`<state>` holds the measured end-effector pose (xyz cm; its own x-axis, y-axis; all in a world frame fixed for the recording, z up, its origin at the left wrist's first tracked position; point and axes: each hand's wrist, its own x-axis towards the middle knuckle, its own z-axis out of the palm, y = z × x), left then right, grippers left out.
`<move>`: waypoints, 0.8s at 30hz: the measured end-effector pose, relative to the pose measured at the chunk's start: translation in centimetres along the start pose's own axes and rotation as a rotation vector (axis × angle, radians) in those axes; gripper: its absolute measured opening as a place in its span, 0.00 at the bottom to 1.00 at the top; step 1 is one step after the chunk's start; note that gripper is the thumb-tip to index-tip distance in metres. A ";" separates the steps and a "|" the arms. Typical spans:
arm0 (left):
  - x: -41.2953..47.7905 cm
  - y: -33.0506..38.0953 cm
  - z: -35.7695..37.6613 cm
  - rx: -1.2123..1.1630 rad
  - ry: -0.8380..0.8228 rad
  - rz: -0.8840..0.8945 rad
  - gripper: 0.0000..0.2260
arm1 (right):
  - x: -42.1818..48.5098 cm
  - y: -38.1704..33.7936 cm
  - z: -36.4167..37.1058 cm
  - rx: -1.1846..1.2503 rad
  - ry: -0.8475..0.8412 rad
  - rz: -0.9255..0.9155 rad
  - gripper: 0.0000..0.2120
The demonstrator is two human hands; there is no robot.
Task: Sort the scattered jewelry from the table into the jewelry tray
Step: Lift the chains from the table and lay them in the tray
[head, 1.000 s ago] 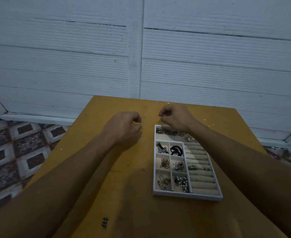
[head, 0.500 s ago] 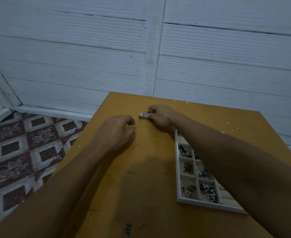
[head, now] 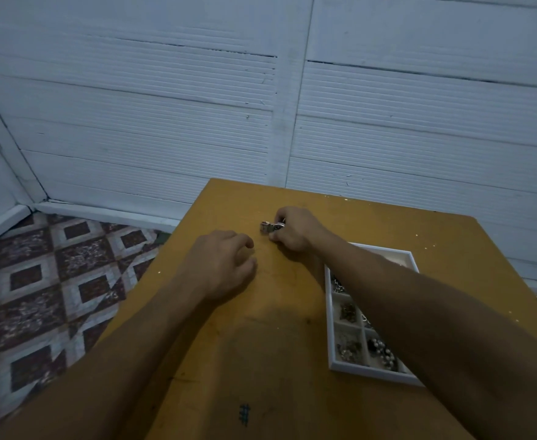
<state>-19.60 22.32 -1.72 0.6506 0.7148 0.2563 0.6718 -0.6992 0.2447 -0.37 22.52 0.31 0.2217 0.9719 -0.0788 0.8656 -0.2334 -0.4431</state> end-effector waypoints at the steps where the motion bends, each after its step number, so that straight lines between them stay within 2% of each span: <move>1: 0.0 0.2 -0.1 0.004 -0.003 0.000 0.19 | -0.4 0.0 -0.3 0.025 0.016 -0.007 0.15; 9: 3.0 4.3 -0.1 -0.099 0.040 0.007 0.20 | -5.6 2.9 -6.1 0.230 0.087 -0.004 0.12; 15: 5.4 9.9 1.4 -0.166 -0.029 0.055 0.24 | -9.3 8.2 -8.7 0.262 0.006 0.074 0.10; 19: 6.1 11.5 2.8 -0.139 -0.051 0.046 0.18 | -9.9 10.8 -8.8 0.213 -0.017 0.103 0.09; 24: 6.7 11.7 3.5 -0.068 0.000 0.085 0.11 | -9.1 11.2 -7.1 0.159 0.010 0.112 0.08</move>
<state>-6.13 18.99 -0.37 0.7042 0.6528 0.2792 0.5883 -0.7566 0.2853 10.48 10.82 2.40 0.3181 0.9395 -0.1270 0.7536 -0.3319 -0.5675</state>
